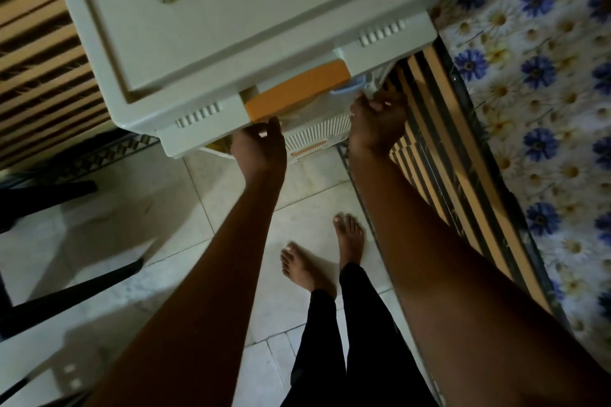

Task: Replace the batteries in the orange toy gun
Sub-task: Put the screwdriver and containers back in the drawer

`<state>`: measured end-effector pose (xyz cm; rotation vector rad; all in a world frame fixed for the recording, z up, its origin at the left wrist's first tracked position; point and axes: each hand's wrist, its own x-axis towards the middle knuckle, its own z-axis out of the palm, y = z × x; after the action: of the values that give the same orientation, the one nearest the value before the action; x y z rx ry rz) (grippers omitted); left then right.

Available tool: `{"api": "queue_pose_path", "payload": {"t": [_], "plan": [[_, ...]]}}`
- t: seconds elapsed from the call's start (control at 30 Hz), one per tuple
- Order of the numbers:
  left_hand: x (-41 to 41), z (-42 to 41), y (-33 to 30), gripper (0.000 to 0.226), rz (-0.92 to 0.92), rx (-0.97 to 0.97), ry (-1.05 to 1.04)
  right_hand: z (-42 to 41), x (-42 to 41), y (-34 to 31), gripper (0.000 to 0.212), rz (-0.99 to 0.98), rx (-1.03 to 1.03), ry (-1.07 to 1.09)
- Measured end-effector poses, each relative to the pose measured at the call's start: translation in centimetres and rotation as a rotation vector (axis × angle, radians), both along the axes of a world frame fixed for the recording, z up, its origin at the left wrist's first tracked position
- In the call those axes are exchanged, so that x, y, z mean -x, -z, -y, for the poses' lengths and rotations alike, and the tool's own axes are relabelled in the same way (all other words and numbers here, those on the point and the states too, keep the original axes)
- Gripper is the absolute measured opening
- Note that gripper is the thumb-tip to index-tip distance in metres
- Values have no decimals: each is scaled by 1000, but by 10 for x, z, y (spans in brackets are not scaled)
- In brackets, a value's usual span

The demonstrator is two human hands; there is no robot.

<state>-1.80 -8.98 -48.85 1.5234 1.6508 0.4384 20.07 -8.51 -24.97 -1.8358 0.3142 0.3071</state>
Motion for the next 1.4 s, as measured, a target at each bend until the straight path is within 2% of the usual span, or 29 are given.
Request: {"api": "queue_pose_path", "payload": {"t": [0.03, 0.07, 0.1, 0.17, 0.3, 0.43, 0.6, 0.67, 0.8, 0.97, 1.07, 1.13, 1.27, 1.4], "plan": [[-40, -45, -113, 60, 43, -40, 42, 8, 6, -7, 24, 8, 1, -28], [-71, -55, -197, 30, 82, -96, -18, 16, 12, -19, 22, 34, 17, -63], [-80, -59, -264, 16, 210, -83, 43, 24, 20, -33, 19, 68, 39, -110], [-76, -49, -330, 13, 267, -137, 132, 41, 37, -61, 17, 167, 50, -208], [-57, -6, -364, 8, 321, -181, 182, 58, 61, -113, 15, 347, 31, -350], [-65, -21, -412, 7, 325, -390, 252, 46, 53, -155, 10, 623, 22, -434], [-85, -67, -450, 7, 220, -685, 293, 13, 24, -173, 17, 951, 140, -573], [-95, -93, -452, 20, 104, -710, 240, 2, 14, -169, 20, 991, 161, -649], [-111, -136, -455, 40, -58, -613, 191, -5, 2, -159, 19, 1042, 192, -719], [-123, -176, -460, 27, -263, -486, 206, -2, 6, -152, 21, 1083, 133, -719], [-122, -181, -461, 19, -224, -440, 193, 2, 7, -147, 24, 1098, 135, -747], [-114, -165, -460, 21, -176, -431, 197, 5, 5, -146, 29, 1100, 157, -807], [-81, -92, -452, 19, 43, -429, 172, 13, -3, -149, 35, 1096, 220, -926], [-47, -2, -445, 13, 174, -295, 127, 16, -6, -143, 35, 1150, 222, -927]]}}
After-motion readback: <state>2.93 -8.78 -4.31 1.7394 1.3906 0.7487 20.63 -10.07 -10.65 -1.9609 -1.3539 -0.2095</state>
